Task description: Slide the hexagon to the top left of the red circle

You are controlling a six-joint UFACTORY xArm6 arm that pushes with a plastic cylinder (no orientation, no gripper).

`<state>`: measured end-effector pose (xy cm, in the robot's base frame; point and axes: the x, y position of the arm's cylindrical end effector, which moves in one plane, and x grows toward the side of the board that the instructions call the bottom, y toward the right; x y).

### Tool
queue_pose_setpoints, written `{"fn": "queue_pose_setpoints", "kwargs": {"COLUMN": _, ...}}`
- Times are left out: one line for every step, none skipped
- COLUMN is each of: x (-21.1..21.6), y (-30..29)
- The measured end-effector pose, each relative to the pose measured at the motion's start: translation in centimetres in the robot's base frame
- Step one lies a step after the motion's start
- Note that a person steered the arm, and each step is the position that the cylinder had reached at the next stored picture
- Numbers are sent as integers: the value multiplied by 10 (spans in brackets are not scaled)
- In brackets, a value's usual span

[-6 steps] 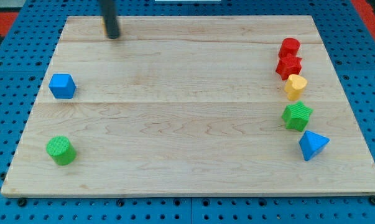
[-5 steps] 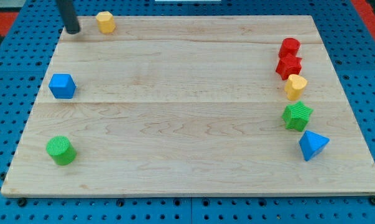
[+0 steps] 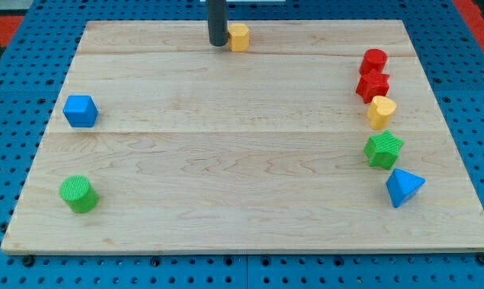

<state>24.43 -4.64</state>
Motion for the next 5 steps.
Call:
{"fn": "queue_pose_setpoints", "kwargs": {"x": -9, "y": -18}}
{"fn": "queue_pose_setpoints", "kwargs": {"x": -11, "y": 4}}
{"fn": "queue_pose_setpoints", "kwargs": {"x": -12, "y": 52}}
{"fn": "queue_pose_setpoints", "kwargs": {"x": -31, "y": 54}}
{"fn": "queue_pose_setpoints", "kwargs": {"x": -26, "y": 87}}
